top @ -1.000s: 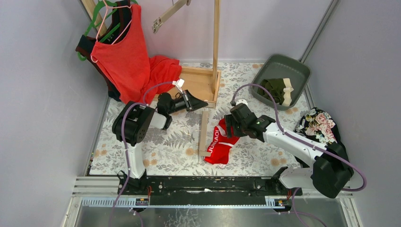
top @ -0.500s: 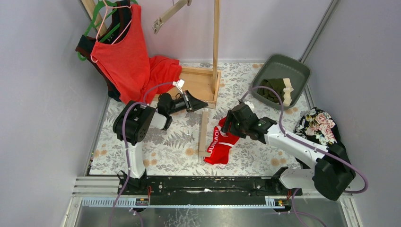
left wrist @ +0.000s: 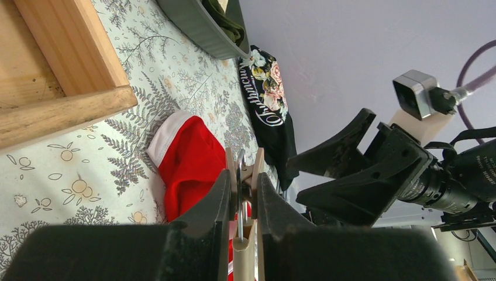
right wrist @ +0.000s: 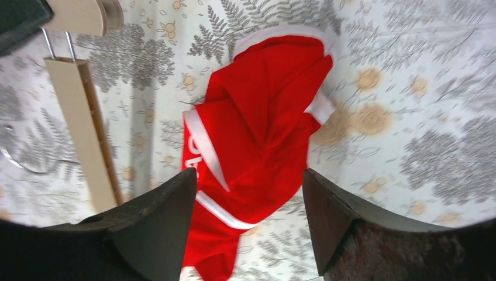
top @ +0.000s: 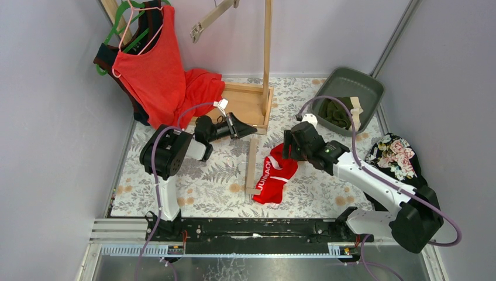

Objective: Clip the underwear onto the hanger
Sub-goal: Clamp the underwear onto the hanger.

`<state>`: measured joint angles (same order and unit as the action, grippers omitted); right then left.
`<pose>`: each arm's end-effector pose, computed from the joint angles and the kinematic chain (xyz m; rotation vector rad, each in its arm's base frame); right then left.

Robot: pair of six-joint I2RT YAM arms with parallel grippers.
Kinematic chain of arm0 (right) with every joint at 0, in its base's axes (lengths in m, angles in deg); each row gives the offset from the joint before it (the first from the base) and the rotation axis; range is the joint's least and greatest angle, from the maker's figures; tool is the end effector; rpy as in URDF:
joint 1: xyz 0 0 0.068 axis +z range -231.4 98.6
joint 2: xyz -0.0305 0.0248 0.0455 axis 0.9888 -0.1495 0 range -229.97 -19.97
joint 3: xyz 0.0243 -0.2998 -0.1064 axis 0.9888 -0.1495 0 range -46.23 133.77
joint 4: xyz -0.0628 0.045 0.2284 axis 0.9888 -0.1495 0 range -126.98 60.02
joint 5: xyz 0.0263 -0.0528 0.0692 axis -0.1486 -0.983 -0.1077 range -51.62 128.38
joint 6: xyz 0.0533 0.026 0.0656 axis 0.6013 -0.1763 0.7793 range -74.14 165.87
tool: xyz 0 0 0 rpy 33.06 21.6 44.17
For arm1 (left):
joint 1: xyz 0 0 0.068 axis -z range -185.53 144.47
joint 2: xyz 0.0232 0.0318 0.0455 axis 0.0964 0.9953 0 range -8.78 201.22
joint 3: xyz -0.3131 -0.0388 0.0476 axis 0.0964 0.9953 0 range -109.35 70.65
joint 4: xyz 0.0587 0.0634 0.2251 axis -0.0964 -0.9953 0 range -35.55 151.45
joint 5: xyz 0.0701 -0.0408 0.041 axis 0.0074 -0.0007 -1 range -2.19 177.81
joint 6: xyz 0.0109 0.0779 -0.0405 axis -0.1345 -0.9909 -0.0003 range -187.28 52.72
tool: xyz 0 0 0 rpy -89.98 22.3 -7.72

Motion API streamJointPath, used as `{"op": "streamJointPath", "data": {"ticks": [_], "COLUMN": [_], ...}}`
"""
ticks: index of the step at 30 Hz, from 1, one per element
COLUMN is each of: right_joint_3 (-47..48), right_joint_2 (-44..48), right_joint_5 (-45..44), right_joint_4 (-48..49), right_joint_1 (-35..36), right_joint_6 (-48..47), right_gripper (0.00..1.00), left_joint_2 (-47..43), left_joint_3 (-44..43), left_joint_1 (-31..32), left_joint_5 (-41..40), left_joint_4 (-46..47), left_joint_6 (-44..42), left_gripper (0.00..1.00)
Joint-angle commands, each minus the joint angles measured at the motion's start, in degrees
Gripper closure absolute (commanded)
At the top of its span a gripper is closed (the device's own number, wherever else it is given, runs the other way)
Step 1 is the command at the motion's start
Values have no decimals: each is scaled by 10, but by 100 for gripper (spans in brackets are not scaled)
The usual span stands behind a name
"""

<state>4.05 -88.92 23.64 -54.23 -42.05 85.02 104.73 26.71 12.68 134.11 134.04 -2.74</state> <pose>0.2049 0.1421 0.2876 0.1268 2.3207 0.4071 0.3685 -0.1811 0.2177 0.0352 1.8224 -1.6911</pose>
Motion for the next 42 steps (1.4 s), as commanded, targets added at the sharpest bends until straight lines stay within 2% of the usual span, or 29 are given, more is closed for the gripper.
{"op": "streamJointPath", "data": {"ticks": [1,4,7,12,17,22,25,30,37,42], "right_joint_3": [5,-30,-27,6,-11,-28,-53,-45,-72,-67], "right_joint_2": [19,66,87,38,12,77,117,62,41,35], "right_joint_5": [-27,3,31,89,82,127,197,243,245,267], "right_joint_4": [32,89,72,-4,1,15,19,-35,42,56], "right_joint_1": [5,6,6,13,25,24,24,23,22,19], "right_joint_6": [-211,-311,-367,-454,-567,-716,-792,-837,-861,-870], "right_gripper": [26,24,24,26,31,19,13,14,22,24], "left_joint_2": [3,2,3,8,12,19,24,34,30,30], "left_joint_3": [5,4,3,-1,-1,-5,-6,-9,-12,-21], "left_joint_1": [-6,-6,-6,-8,-9,-9,-10,-10,-12,-15], "left_joint_5": [12,13,15,18,21,24,26,31,47,66], "left_joint_4": [48,48,49,49,57,72,83,96,92,66], "left_joint_6": [5,6,6,7,13,25,33,43,41,31], "left_gripper": [100,100,100,100,100,100,100,100,100,100]}}
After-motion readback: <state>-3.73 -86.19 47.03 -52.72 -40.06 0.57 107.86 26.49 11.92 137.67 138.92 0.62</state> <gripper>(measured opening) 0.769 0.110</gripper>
